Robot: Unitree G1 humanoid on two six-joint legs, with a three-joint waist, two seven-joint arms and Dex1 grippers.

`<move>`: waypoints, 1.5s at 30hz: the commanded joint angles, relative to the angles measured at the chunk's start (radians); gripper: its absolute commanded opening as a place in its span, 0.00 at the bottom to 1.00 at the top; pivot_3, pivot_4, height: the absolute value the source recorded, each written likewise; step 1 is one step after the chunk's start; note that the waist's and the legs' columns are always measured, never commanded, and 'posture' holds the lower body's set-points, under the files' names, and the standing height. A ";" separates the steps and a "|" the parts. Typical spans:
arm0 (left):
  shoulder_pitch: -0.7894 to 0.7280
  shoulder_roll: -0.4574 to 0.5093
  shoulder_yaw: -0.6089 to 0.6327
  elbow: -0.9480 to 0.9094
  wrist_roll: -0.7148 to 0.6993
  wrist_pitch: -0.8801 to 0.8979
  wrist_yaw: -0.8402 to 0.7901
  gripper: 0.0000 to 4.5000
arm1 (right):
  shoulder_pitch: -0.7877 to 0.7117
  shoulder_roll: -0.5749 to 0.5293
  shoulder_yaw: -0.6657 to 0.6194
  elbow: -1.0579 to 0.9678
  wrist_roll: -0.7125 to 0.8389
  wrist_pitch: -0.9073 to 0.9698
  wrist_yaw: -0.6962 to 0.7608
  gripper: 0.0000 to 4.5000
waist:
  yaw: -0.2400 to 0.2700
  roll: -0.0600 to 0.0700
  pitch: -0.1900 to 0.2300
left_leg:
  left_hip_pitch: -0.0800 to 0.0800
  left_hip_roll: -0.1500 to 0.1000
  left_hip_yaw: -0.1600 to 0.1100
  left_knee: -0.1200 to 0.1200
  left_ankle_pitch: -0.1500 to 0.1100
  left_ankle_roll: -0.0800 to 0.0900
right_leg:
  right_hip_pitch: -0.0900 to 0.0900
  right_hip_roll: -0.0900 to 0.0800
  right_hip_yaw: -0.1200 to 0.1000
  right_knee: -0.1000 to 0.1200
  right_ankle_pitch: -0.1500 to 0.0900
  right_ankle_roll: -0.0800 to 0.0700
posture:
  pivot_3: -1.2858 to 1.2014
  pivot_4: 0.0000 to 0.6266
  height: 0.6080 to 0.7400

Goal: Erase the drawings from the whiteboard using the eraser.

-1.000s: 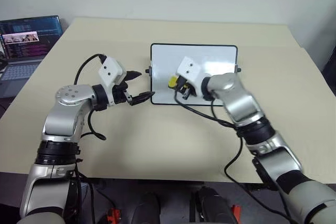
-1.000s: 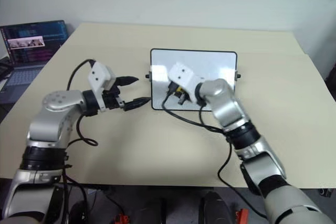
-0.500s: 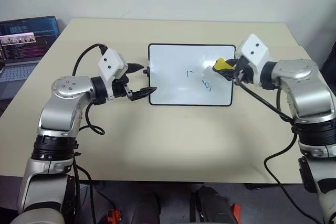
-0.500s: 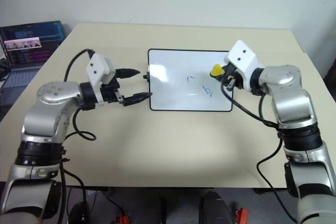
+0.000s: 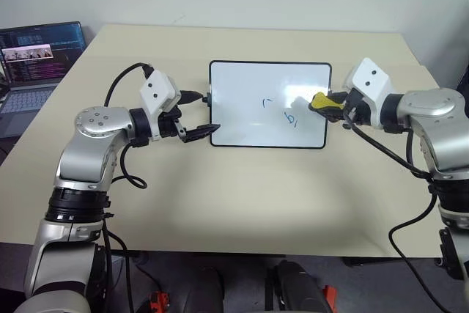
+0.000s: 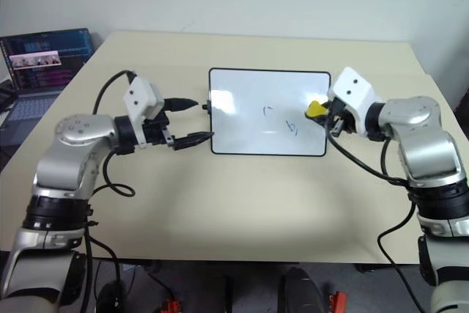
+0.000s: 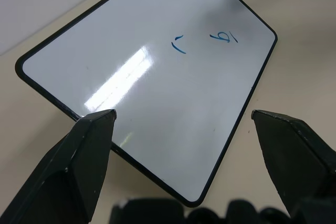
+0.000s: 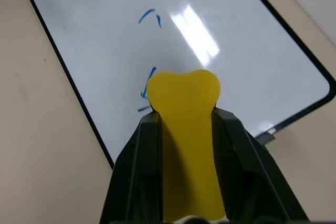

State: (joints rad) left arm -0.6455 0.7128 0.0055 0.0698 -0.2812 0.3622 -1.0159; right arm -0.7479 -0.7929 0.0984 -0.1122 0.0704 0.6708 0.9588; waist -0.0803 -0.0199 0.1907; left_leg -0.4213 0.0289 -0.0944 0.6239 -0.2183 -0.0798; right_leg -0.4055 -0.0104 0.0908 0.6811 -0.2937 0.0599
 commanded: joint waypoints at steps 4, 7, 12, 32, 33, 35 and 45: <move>-0.035 0.005 -0.004 -0.015 0.002 -0.025 -0.015 1.00 | 0.000 -0.038 -0.033 -0.014 0.019 -0.027 0.002 0.21 | 0.000 0.000 0.000 | 0.000 0.000 0.000 0.000 0.000 0.000 | 0.000 0.000 0.000 0.000 0.000 0.000 | 0.52 0.24 1.00; -0.042 -0.006 -0.017 -0.018 0.006 -0.026 -0.013 1.00 | 0.003 -0.036 -0.034 -0.011 0.021 -0.030 -0.003 0.21 | 0.000 0.000 0.000 | 0.000 0.000 0.000 0.000 0.000 0.000 | 0.000 0.000 0.000 0.000 0.000 0.000 | 0.52 0.24 1.00; -0.059 -0.013 -0.019 -0.007 0.009 -0.032 -0.012 1.00 | 0.019 -0.060 -0.040 -0.016 0.023 -0.020 -0.003 0.21 | 0.001 0.000 0.000 | 0.000 0.000 0.000 0.001 0.000 0.000 | 0.000 0.000 0.000 0.001 0.000 0.000 | 0.52 0.24 1.00; -0.085 -0.050 -0.047 0.020 0.023 -0.055 -0.015 1.00 | -0.130 0.231 -0.007 0.030 0.070 0.039 -0.217 0.21 | -0.008 0.000 0.000 | 0.001 0.000 0.000 0.004 0.000 0.000 | 0.000 0.001 0.001 0.005 0.000 0.000 | 0.52 0.24 1.00; -0.085 -0.055 -0.057 0.025 0.031 -0.060 -0.015 1.00 | -0.144 0.270 0.011 0.047 0.053 0.043 -0.246 0.21 | -0.006 0.000 0.000 | 0.002 0.000 0.000 0.004 0.000 0.000 | 0.000 0.001 0.001 0.007 0.000 0.000 | 0.52 0.24 1.00; -0.085 -0.068 -0.072 0.032 0.038 -0.066 -0.019 1.00 | -0.166 0.335 0.052 0.082 0.019 0.035 -0.295 0.21 | -0.004 0.000 0.000 | 0.002 0.000 0.000 0.004 0.000 0.000 | 0.001 0.001 0.001 0.008 0.000 0.000 | 0.52 0.24 1.00; -0.066 -0.108 -0.091 0.093 0.067 -0.101 -0.005 1.00 | -0.299 0.482 0.160 0.499 -0.158 -0.151 -0.478 0.21 | -0.003 0.000 0.000 | 0.002 0.000 0.000 0.005 0.001 -0.001 | 0.000 0.000 0.001 0.010 0.000 0.000 | 0.52 0.24 1.00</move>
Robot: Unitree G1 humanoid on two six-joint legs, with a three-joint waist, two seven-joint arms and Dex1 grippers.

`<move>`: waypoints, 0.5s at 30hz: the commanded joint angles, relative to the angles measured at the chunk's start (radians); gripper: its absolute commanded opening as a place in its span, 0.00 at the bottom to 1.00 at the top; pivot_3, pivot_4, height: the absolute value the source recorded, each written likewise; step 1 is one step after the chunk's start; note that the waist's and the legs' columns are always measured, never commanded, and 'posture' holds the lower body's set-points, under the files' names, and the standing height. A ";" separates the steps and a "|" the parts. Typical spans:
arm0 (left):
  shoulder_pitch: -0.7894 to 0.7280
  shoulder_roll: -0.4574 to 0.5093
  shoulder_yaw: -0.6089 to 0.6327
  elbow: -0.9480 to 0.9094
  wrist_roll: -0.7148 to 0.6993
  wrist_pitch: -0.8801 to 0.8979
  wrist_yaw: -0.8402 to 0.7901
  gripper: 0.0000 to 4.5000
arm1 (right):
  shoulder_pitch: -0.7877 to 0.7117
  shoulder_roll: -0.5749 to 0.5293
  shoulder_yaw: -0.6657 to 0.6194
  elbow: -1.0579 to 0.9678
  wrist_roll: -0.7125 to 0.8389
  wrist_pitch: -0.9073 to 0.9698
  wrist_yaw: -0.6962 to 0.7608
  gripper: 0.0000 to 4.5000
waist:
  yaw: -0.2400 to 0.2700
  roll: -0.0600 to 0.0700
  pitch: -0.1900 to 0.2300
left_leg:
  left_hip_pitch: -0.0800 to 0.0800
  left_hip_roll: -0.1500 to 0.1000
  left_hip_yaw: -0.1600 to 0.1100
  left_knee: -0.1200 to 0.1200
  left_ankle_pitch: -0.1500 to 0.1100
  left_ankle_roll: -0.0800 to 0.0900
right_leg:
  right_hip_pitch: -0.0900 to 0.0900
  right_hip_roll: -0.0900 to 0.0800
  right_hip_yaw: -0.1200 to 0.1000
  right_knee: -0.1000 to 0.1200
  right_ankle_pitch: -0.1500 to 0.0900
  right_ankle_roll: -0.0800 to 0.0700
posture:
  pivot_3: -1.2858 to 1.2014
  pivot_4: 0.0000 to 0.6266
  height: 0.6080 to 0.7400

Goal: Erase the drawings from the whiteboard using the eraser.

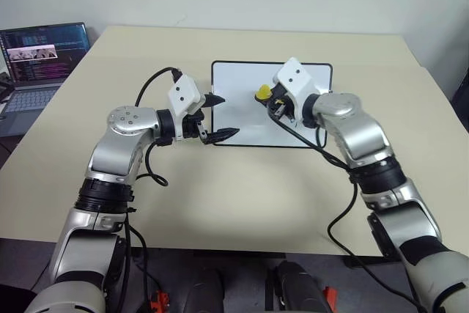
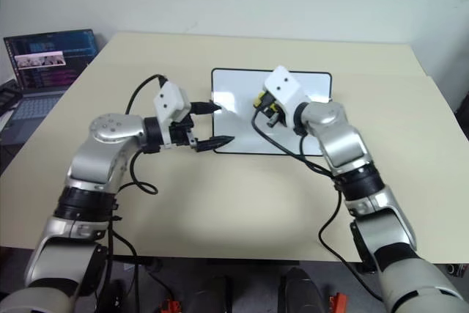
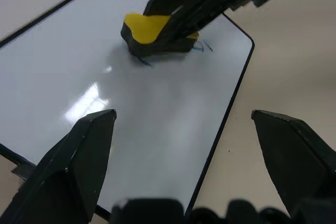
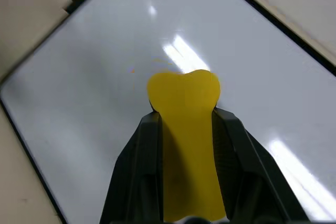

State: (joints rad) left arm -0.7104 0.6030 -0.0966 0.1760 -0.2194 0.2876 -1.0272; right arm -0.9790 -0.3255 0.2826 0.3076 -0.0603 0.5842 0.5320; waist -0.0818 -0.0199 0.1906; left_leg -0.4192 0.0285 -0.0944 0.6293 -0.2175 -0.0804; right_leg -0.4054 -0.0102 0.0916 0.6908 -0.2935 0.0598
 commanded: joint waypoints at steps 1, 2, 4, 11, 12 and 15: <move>0.001 0.002 0.013 -0.015 0.005 -0.026 0.008 1.00 | -0.084 0.024 -0.038 0.109 -0.025 -0.071 -0.064 0.21 | -0.002 0.000 0.000 | 0.000 0.000 0.000 0.000 0.000 0.000 | 0.000 0.000 0.000 0.000 0.000 0.000 | 0.52 0.24 1.00; 0.003 0.002 0.015 -0.018 0.004 -0.025 0.008 1.00 | -0.098 0.033 -0.054 0.135 -0.021 -0.074 -0.078 0.21 | -0.003 0.000 0.000 | 0.000 0.000 0.000 0.000 0.000 0.000 | 0.000 0.000 0.000 0.000 0.000 0.000 | 0.52 0.24 1.00; 0.009 0.003 0.021 -0.029 -0.003 -0.018 0.009 1.00 | -0.124 0.043 -0.066 0.188 -0.028 -0.073 -0.102 0.21 | -0.006 0.000 0.000 | 0.001 0.000 0.000 0.000 0.000 0.000 | 0.000 0.000 0.001 0.002 0.000 0.000 | 0.52 0.24 1.00; 0.021 0.012 0.027 -0.043 -0.006 -0.013 0.012 1.00 | -0.136 0.064 -0.018 0.243 -0.084 -0.100 -0.109 0.21 | -0.006 0.000 0.000 | 0.003 0.000 0.000 0.001 0.001 0.000 | 0.000 0.000 0.001 0.006 0.000 0.000 | 0.52 0.24 1.00; 0.022 0.012 0.028 -0.044 -0.007 -0.012 0.013 1.00 | -0.128 0.069 -0.008 0.235 -0.089 -0.098 -0.101 0.21 | -0.006 0.000 0.000 | 0.003 0.000 0.000 0.001 0.001 0.000 | 0.000 0.000 0.001 0.007 0.000 0.000 | 0.52 0.24 1.00; 0.027 0.013 0.030 -0.051 -0.009 -0.009 0.015 1.00 | -0.086 0.085 0.049 0.199 -0.118 -0.089 -0.056 0.21 | -0.008 0.000 -0.001 | 0.004 0.000 0.000 0.001 0.002 0.000 | 0.000 0.001 0.001 0.008 0.000 0.000 | 0.52 0.24 1.00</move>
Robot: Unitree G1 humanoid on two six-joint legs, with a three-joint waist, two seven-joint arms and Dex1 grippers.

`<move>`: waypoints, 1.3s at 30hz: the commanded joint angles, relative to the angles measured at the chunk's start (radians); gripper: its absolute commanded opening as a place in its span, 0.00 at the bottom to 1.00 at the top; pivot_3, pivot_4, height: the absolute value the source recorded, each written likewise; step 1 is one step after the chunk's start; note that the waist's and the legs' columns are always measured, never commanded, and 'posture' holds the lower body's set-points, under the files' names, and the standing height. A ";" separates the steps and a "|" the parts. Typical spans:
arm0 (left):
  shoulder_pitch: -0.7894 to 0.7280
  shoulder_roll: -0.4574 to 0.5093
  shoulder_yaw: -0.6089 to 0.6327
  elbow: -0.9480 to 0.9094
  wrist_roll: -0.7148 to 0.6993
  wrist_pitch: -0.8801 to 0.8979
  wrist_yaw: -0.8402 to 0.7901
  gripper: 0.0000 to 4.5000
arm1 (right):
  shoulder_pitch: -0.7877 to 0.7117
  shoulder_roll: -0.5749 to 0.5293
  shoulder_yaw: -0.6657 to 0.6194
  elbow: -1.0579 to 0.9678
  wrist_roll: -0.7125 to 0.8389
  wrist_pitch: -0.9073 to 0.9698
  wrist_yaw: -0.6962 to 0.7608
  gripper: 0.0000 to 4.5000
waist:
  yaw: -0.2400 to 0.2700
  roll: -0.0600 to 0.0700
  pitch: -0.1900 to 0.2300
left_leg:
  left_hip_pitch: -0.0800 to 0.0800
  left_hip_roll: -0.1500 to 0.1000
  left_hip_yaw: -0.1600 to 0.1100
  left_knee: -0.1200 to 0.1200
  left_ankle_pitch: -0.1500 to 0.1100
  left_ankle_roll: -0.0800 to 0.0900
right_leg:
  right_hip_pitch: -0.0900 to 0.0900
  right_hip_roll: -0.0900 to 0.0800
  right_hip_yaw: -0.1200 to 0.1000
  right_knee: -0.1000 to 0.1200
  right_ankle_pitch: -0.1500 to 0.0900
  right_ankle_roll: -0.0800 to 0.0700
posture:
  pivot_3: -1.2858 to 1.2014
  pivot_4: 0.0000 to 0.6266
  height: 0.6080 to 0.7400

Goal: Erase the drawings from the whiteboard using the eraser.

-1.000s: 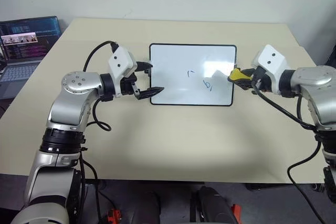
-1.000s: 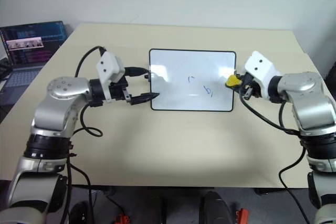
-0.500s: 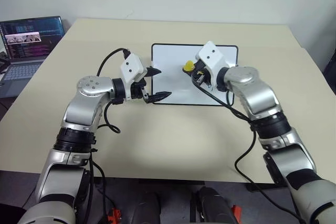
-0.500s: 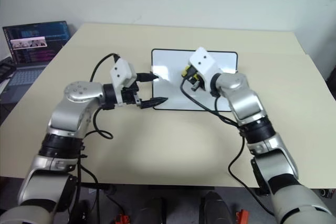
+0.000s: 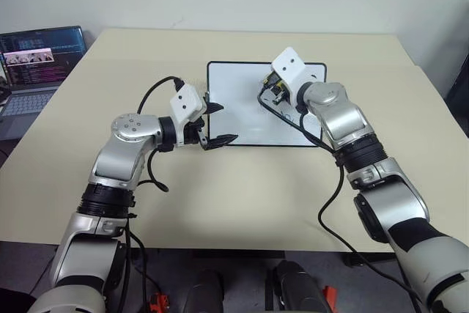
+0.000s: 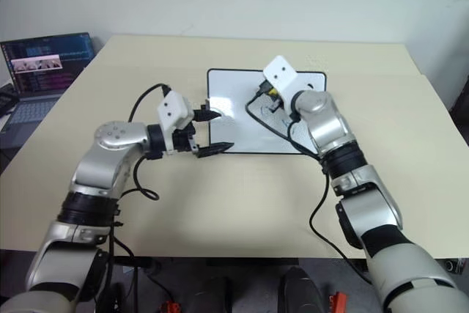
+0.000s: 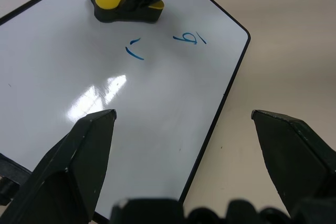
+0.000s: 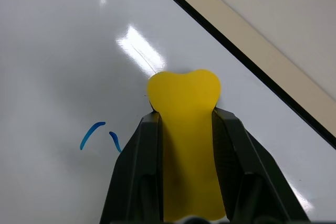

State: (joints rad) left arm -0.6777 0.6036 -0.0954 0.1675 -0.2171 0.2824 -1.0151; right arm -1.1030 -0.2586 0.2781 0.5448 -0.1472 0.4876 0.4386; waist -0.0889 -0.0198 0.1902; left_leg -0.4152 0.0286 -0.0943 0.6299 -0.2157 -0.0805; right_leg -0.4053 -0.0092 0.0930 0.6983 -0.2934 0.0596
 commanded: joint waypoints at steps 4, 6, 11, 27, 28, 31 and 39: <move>-0.003 0.013 0.031 -0.043 -0.011 -0.003 0.004 1.00 | 0.126 0.029 0.152 -0.121 -0.074 0.051 0.112 0.21 | -0.008 0.000 -0.001 | 0.001 0.001 0.000 0.000 0.000 0.000 | 0.000 0.001 0.000 0.000 0.000 0.000 | 0.52 0.24 1.00; -0.004 0.013 0.032 -0.044 -0.012 -0.002 0.005 1.00 | 0.168 0.021 0.186 -0.168 -0.088 0.081 0.150 0.21 | -0.008 0.000 -0.002 | 0.001 0.001 0.000 0.000 0.000 0.000 | 0.001 0.001 0.000 0.000 0.000 0.000 | 0.52 0.24 1.00; -0.005 0.012 0.032 -0.043 -0.012 -0.001 0.005 1.00 | 0.195 0.009 0.191 -0.219 -0.102 0.122 0.175 0.21 | -0.005 0.000 -0.002 | 0.002 0.000 -0.001 0.000 0.002 0.000 | 0.002 0.001 -0.001 0.001 0.001 0.000 | 0.52 0.24 1.00; -0.022 -0.001 0.020 -0.037 -0.008 -0.009 0.002 1.00 | -0.030 -0.071 0.080 0.123 -0.174 -0.050 -0.047 0.21 | 0.005 0.000 -0.002 | 0.002 0.000 -0.002 -0.001 0.007 0.002 | 0.002 0.002 0.000 0.000 0.006 0.000 | 0.52 0.24 1.00; -0.022 -0.001 0.021 -0.039 -0.009 -0.008 0.002 1.00 | -0.030 -0.072 0.083 0.129 -0.178 -0.056 -0.045 0.21 | 0.005 0.000 -0.002 | 0.002 0.000 -0.002 -0.001 0.007 0.002 | 0.002 0.002 0.000 0.000 0.006 0.000 | 0.52 0.24 1.00; -0.021 -0.002 0.021 -0.040 -0.009 -0.008 0.003 1.00 | -0.020 -0.062 0.086 0.125 -0.177 -0.065 -0.024 0.19 | 0.005 0.000 -0.002 | 0.002 0.000 -0.001 0.000 0.007 0.002 | 0.002 0.002 0.000 0.000 0.006 0.000 | 0.52 0.24 1.00; -0.023 0.004 0.023 -0.035 -0.008 -0.010 -0.001 1.00 | 0.094 -0.045 0.186 -0.048 -0.183 -0.011 0.166 0.19 | 0.001 0.000 -0.002 | 0.003 0.000 -0.002 -0.001 0.008 0.002 | 0.002 0.002 0.000 0.000 0.006 0.000 | 0.52 0.24 1.00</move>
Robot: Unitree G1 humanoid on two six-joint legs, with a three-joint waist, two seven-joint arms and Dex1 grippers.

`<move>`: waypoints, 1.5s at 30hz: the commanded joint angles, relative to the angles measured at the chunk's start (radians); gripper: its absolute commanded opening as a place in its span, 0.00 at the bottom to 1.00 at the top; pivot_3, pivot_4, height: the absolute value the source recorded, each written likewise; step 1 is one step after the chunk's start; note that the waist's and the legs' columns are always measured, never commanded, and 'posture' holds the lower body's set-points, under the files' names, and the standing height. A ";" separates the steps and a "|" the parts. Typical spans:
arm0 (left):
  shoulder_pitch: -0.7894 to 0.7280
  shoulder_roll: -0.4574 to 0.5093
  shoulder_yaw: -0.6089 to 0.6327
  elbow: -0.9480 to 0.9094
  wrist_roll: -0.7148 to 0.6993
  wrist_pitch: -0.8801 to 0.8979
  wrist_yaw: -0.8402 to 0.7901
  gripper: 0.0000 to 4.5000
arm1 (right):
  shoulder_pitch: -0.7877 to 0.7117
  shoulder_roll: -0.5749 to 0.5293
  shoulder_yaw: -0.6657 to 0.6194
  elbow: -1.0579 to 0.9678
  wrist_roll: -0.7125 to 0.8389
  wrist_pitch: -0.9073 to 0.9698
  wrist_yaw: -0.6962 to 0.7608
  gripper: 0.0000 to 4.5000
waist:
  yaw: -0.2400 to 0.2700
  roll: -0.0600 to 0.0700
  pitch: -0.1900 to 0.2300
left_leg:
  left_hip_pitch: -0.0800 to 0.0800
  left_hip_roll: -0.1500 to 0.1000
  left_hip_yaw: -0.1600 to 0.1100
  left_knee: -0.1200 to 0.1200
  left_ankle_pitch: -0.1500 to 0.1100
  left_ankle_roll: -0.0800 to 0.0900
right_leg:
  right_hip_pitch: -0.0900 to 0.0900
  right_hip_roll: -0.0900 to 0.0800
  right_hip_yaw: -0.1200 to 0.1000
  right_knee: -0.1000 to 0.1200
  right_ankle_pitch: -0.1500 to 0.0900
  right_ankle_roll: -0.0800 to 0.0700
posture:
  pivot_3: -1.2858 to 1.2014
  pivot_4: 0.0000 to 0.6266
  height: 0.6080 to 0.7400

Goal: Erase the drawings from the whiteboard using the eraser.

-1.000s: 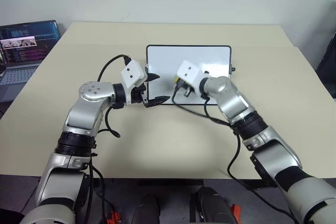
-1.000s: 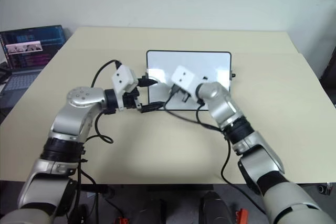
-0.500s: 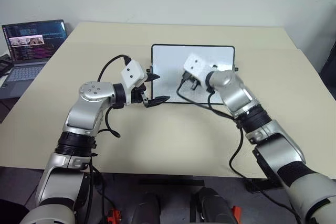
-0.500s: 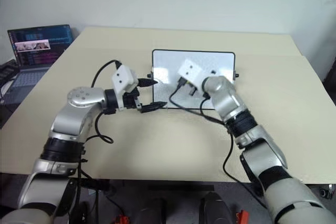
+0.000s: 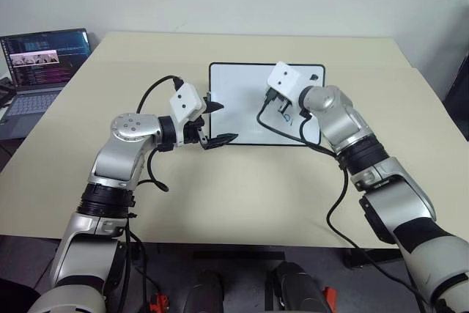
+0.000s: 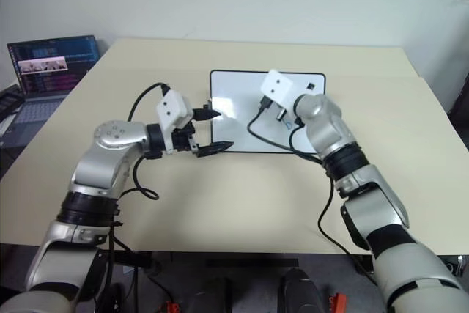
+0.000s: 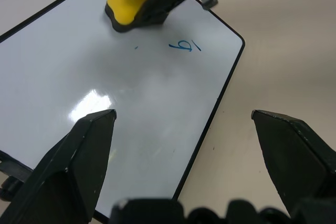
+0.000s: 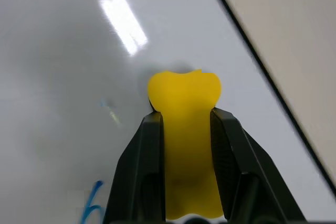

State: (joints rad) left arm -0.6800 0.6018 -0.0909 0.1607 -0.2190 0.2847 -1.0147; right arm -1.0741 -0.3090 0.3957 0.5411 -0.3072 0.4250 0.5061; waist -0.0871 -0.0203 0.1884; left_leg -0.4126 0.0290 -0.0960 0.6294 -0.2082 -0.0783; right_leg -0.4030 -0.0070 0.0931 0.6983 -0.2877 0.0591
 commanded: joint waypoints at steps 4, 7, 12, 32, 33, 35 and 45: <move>-0.024 0.003 0.017 -0.028 -0.005 -0.012 0.000 1.00 | 0.127 0.023 0.107 -0.123 -0.035 0.094 0.154 0.19 | -0.009 0.000 0.000 | 0.002 0.001 0.000 -0.001 0.000 0.000 | 0.000 0.001 0.001 0.000 0.000 0.000 | 0.52 0.24 1.00; -0.025 0.002 0.017 -0.032 -0.006 -0.010 0.001 1.00 | 0.127 0.022 0.093 -0.133 -0.045 0.109 0.151 0.19 | -0.009 0.000 0.000 | 0.003 0.001 0.000 0.000 0.000 0.000 | 0.002 0.001 0.001 0.000 0.000 0.000 | 0.52 0.24 1.00; -0.025 0.008 0.023 -0.035 -0.012 -0.010 -0.003 1.00 | 0.068 -0.025 0.000 -0.210 -0.001 0.164 0.181 0.19 | -0.001 0.000 0.000 | 0.008 0.001 0.000 -0.001 0.000 0.000 | 0.008 0.001 0.001 -0.001 -0.002 0.004 | 0.52 0.24 1.00; -0.041 0.152 0.084 -0.057 -0.011 0.009 -0.027 1.00 | 0.372 -0.598 -0.364 -0.733 0.296 0.330 0.507 0.19 | 0.004 0.002 0.003 | -0.006 0.000 0.000 -0.010 0.000 0.001 | -0.002 -0.002 -0.003 -0.016 0.000 -0.001 | 0.52 0.24 1.00; -0.037 0.153 0.084 -0.058 -0.010 0.010 -0.026 1.00 | 0.376 -0.606 -0.365 -0.732 0.302 0.329 0.503 0.19 | 0.004 0.002 0.003 | -0.006 0.000 0.000 -0.010 0.000 0.001 | -0.002 -0.002 -0.003 -0.016 0.000 -0.001 | 0.52 0.24 1.00; -0.031 0.155 0.080 -0.058 -0.005 0.010 -0.025 1.00 | 0.378 -0.618 -0.365 -0.729 0.311 0.327 0.499 0.19 | 0.003 0.002 0.003 | -0.006 0.000 0.001 -0.010 0.000 0.001 | -0.002 -0.002 -0.002 -0.016 0.000 -0.001 | 0.52 0.24 1.00; -0.038 0.146 0.073 -0.057 -0.003 0.009 -0.021 1.00 | 0.344 -0.608 -0.338 -0.705 0.320 0.316 0.479 0.19 | 0.005 0.002 0.003 | -0.006 0.000 0.001 -0.009 0.000 0.000 | -0.002 -0.002 -0.002 -0.016 0.000 -0.001 | 0.52 0.24 1.00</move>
State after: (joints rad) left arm -0.7052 0.7408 -0.0340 0.1324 -0.2191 0.2984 -1.0373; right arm -0.7010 -0.9089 0.0637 -0.1539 0.0050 0.7574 0.9964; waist -0.0821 -0.0183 0.1910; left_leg -0.4183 0.0293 -0.0947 0.6199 -0.2085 -0.0778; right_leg -0.4049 -0.0091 0.0911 0.6823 -0.2874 0.0580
